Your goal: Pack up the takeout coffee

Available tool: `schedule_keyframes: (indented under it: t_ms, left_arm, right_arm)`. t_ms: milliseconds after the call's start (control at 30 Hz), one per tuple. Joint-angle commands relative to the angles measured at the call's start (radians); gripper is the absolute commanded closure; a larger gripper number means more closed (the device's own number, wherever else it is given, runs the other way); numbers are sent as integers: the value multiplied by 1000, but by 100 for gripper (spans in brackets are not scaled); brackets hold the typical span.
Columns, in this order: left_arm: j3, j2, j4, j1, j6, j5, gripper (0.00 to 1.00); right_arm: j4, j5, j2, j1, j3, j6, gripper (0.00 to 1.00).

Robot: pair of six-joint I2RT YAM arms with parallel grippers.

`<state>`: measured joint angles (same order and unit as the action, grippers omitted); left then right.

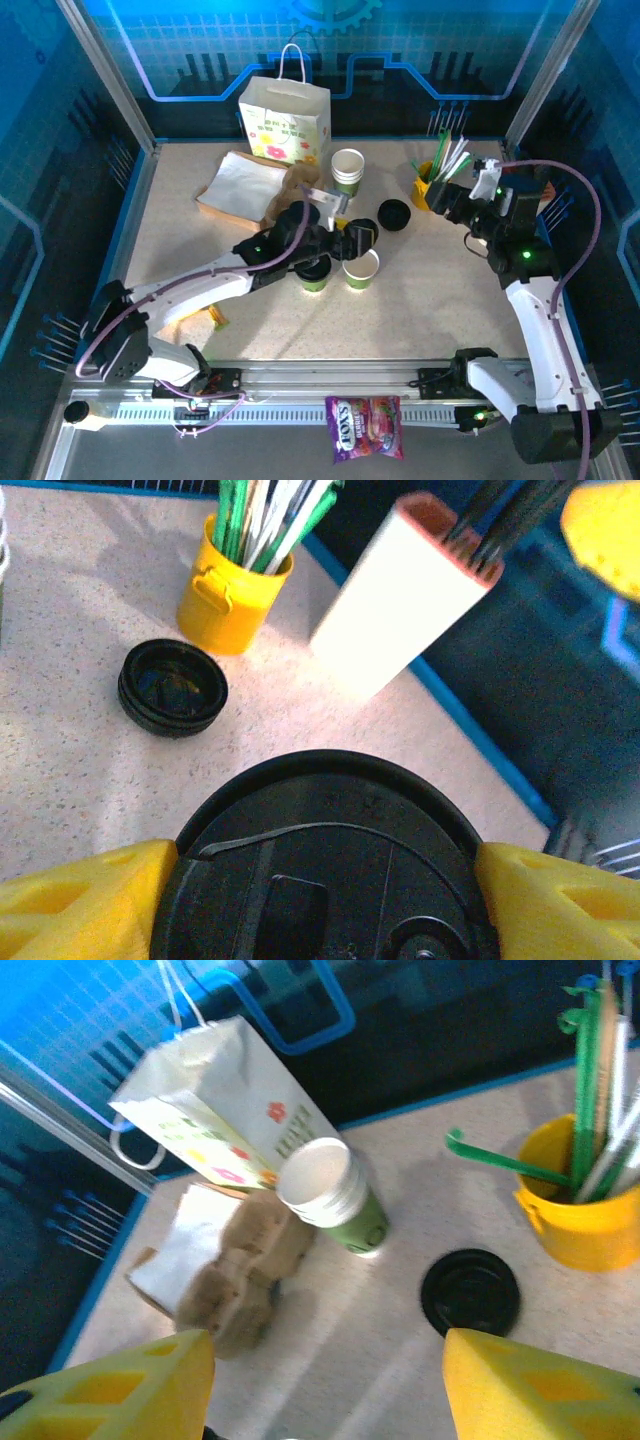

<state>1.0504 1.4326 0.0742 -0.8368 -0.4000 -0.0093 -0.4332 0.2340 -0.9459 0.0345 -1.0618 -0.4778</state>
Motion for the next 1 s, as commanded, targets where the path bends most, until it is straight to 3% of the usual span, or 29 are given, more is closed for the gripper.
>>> schedule_keyframes:
  t_ms: [0, 500, 967]
  left_arm:
    - [81, 62, -178, -43, 171, -112, 24]
    - [259, 278, -396, -131, 315, -289, 22]
    - [260, 301, -371, -131, 307, -296, 16]
  right_arm:
    - [-79, -53, 21, -22, -4, 90, 37]
    - [-60, -33, 21, -30, 33, 91, 36]
    - [-44, -7, 15, -31, 70, 78, 35]
